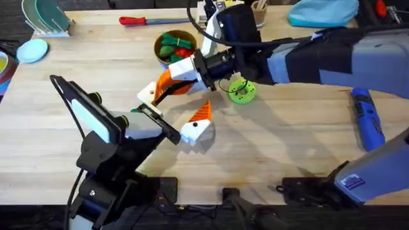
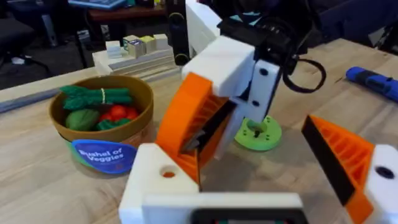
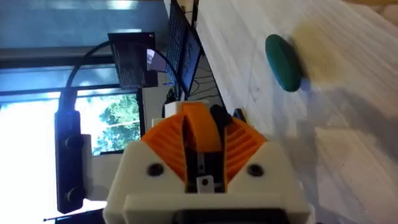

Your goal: Pick up the gripper from the table and insert it into the empty holder that is missing its gripper. Then pick up a screw, insert it into the mounting hole, and use the screwdriver to tighten it. Finally, clean up the table by picking up the vegetable and placing it into the bucket.

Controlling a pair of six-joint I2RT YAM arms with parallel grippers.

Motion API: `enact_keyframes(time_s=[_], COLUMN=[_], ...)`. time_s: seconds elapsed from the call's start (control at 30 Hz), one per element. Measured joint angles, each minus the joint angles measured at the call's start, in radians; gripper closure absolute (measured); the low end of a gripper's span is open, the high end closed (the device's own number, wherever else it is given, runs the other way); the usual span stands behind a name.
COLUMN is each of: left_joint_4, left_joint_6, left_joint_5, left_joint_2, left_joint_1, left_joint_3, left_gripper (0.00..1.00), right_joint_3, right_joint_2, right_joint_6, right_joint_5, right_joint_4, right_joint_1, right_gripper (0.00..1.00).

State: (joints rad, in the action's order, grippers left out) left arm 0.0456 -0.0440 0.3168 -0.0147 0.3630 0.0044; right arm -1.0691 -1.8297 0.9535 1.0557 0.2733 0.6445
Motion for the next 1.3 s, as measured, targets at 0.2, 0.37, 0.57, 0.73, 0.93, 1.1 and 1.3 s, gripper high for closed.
enact_keyframes(time_s=[0.2,0.37,0.57,0.73,0.93,1.1,1.3], left_joint_4=[-0.008,-0.011,-0.013,-0.016,-0.016,-0.016,-0.018], left_joint_6=[0.029,0.037,0.044,0.051,0.055,0.056,0.060], left_joint_5=[0.004,0.008,0.019,0.028,0.031,0.031,0.037], left_joint_2=[0.001,0.001,0.001,0.001,0.001,0.001,0.003], left_joint_1=[0.001,0.005,0.008,0.009,0.009,0.009,0.010], left_joint_3=[0.000,0.000,0.000,0.000,0.000,0.000,0.000], left_gripper=[0.008,0.007,0.007,0.008,0.008,0.008,0.008], right_joint_3=[0.001,0.001,0.002,0.003,0.004,0.004,0.005], right_joint_2=[0.000,0.000,0.000,0.000,0.000,0.000,0.000], right_joint_6=[-0.008,-0.010,-0.011,-0.011,-0.011,-0.011,-0.011], right_joint_5=[0.014,0.025,0.035,0.036,0.040,0.042,0.057], right_joint_4=[-0.009,-0.012,-0.013,-0.013,-0.013,-0.013,-0.013], right_joint_1=[-0.010,-0.021,-0.039,-0.045,-0.045,-0.046,-0.046], right_gripper=[0.590,0.575,0.565,0.505,0.499,0.490,0.480])
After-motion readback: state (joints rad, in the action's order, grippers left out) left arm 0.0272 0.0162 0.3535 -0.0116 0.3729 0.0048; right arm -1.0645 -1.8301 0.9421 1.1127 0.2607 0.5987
